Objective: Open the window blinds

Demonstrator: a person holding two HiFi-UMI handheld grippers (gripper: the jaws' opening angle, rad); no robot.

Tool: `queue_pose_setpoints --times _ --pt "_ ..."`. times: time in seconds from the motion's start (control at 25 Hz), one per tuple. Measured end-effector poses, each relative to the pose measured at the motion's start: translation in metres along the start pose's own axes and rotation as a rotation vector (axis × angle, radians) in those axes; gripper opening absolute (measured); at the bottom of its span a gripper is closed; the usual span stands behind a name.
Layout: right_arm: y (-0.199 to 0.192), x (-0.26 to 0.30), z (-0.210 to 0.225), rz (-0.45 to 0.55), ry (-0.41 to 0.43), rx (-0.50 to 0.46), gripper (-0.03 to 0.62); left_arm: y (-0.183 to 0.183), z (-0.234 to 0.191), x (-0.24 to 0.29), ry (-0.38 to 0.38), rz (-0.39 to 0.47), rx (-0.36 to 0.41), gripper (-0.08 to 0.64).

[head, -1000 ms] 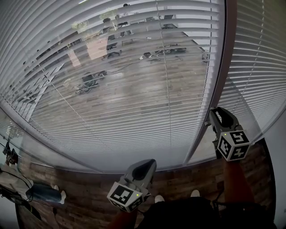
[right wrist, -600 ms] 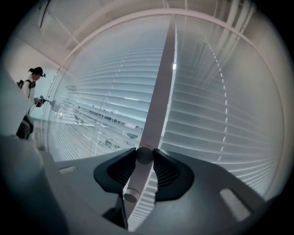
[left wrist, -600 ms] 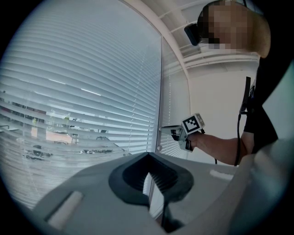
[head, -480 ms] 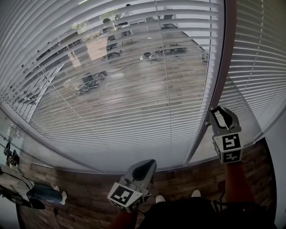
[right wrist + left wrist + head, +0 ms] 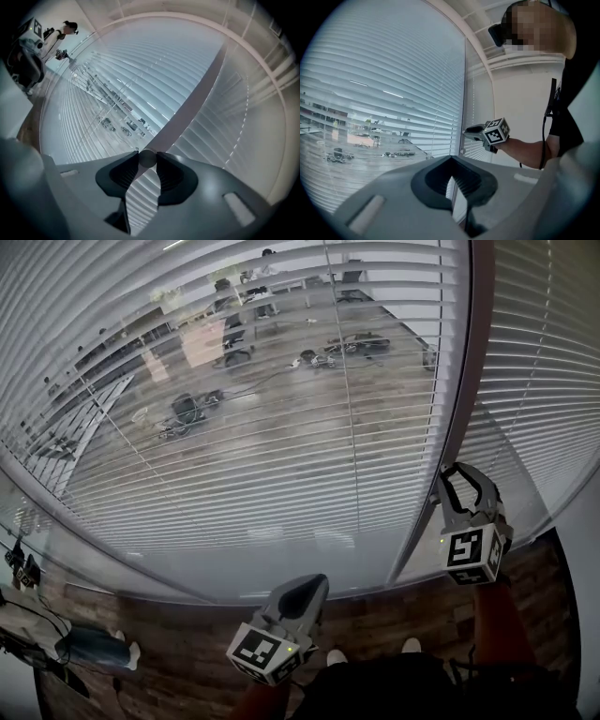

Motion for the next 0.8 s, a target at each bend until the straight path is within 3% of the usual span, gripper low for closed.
queue_pose_setpoints --times 0.2,0.36,0.8 --pt "0.0016 -0.0011 -0.005 -0.004 -0.022 -0.159 0.148 -0.0046 -0.0002 -0.0001 0.002 -0.011 -0.004 0.0" --pt "0.002 -0.0015 -0.0079 -0.008 -0.037 -0.233 0.147 -0.0036 -0.0002 -0.0008 -0.003 -0.005 0.008 0.0" --pt "0.0011 -0.0007 -0.0076 -0.009 -0.039 -0.229 0.147 -0.0026 -0.0001 -0.0025 0.009 -0.01 0.003 0.0"
Point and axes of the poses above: the fingertips, and each gripper's own axes: x forward along the fingers, z to its right, y out of its top, the point moved 6 cm from there along -x, backward along the fingers, and after that the axes turned 7 degrees about -y, right-handed, at the moved point
